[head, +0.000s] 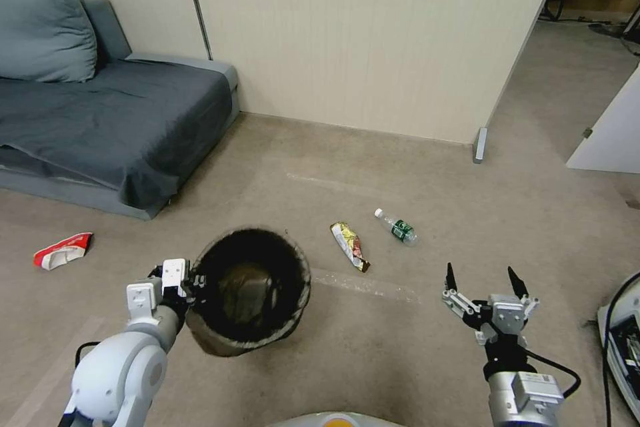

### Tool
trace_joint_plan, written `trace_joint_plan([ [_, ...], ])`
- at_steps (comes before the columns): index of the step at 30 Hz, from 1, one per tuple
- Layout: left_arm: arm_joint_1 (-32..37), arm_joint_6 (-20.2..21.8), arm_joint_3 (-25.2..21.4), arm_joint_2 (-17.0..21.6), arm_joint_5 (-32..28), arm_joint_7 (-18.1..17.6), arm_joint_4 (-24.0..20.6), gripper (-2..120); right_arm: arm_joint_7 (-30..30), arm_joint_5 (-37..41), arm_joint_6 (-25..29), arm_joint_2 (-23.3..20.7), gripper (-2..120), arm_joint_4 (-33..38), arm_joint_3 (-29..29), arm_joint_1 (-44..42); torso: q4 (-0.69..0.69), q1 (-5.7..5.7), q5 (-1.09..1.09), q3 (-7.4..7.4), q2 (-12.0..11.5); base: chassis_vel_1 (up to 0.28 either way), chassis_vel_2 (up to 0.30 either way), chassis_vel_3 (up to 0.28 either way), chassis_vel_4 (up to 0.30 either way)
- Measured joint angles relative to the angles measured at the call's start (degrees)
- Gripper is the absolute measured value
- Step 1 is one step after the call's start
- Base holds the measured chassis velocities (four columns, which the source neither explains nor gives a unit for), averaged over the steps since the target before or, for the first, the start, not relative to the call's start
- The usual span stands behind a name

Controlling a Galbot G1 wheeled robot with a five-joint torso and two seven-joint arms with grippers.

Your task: Pick up the trash bin, then pick up the garbage from the floor and place it into the trash bin.

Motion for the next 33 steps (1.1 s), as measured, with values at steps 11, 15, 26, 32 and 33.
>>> trace_joint_plan([
  [11, 7.2, -1.3, -1.3, -3.1, 3.4, -0.3, -7.7, 2, -0.1, 0.2, 0.1, 0.0, 100, -0.4, 0.3, 0.5, 0.01, 0.0, 0.0, 0.0, 0.0, 0.0, 0.0, 0.0, 0.0],
  [15, 8.4, -1.3, -1.6, -4.1, 2.1, -0.5, -9.5, 2, -0.2, 0.2, 0.3, 0.0, 100, -0.4, 0.5, 0.5, 0.01, 0.0, 0.0, 0.0, 0.0, 0.0, 0.0, 0.0, 0.0],
  [26, 8.8, -0.8, -2.1, -4.2, 0.7, -1.4, -10.7, 2, -0.5, 0.3, 0.9, 0.0, 100, -0.4, 1.0, 0.4, 0.0, 0.0, -0.01, 0.0, 0.0, 0.0, 0.0, 0.0, 0.0],
  [32, 8.7, -0.7, -2.0, -4.1, 0.7, -1.4, -10.4, 2, -0.6, 0.3, 1.6, 0.0, 100, -0.5, 1.0, 0.1, 0.01, -0.01, -0.01, -0.01, 0.0, -0.013, 0.012, 0.022, -0.012],
  [33, 8.7, -0.7, -1.8, -4.2, 0.7, -1.4, -10.3, 2, -0.6, 0.2, 1.6, 0.0, 100, -0.5, 1.0, 0.1, 0.0, -0.01, -0.02, -0.01, 0.0, -0.09, 0.062, 0.066, -0.067],
])
